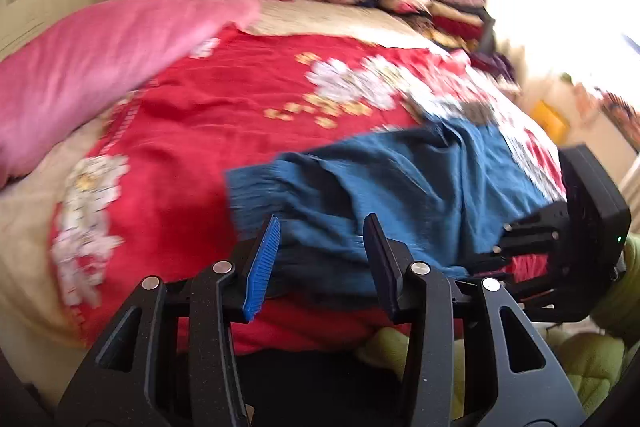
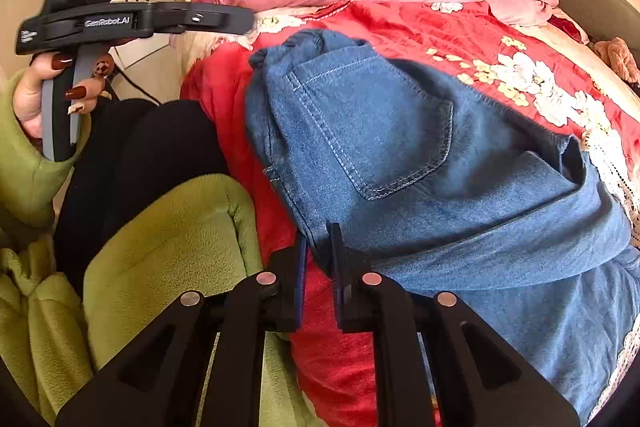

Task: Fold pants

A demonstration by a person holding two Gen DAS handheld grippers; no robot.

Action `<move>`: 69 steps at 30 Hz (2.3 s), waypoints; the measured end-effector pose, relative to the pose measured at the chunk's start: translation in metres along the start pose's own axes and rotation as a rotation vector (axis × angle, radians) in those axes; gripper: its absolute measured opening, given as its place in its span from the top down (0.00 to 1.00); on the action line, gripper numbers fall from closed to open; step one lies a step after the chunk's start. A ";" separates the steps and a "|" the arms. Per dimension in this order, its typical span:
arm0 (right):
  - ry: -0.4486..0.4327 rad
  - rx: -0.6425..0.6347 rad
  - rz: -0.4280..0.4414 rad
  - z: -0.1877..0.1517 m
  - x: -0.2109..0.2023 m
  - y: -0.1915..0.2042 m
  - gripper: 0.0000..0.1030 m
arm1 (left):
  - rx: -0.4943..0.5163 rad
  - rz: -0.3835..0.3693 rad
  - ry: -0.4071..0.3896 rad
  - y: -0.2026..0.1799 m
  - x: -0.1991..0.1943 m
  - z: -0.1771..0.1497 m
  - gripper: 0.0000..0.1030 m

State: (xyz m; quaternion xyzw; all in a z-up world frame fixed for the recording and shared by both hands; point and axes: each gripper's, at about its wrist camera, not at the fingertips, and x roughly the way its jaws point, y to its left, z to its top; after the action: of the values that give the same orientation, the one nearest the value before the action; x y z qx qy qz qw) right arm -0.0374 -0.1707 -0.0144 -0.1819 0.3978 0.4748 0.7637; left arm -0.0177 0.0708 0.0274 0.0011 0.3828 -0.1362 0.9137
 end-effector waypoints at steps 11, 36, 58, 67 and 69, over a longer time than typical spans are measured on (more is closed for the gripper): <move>-0.069 0.135 -0.027 0.002 -0.018 -0.023 0.67 | 0.030 0.000 0.132 -0.004 0.050 -0.019 0.65; -0.222 0.420 -0.284 -0.011 -0.101 -0.130 0.39 | 0.020 -0.084 -0.009 -0.045 0.009 0.016 0.39; 0.055 0.475 -0.428 0.083 0.014 -0.272 0.29 | 0.053 -0.336 0.233 -0.140 0.140 0.018 0.97; 0.001 0.612 -0.401 0.058 0.002 -0.306 0.89 | 0.080 -0.337 0.216 -0.142 0.133 0.009 0.97; -0.053 0.613 -0.418 0.047 -0.025 -0.303 0.90 | 0.079 -0.339 0.214 -0.142 0.133 0.009 0.97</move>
State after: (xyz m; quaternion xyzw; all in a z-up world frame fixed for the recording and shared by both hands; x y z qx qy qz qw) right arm 0.2411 -0.3011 0.0041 -0.0099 0.4559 0.1720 0.8732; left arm 0.0420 -0.0998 -0.0450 -0.0129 0.4669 -0.3019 0.8311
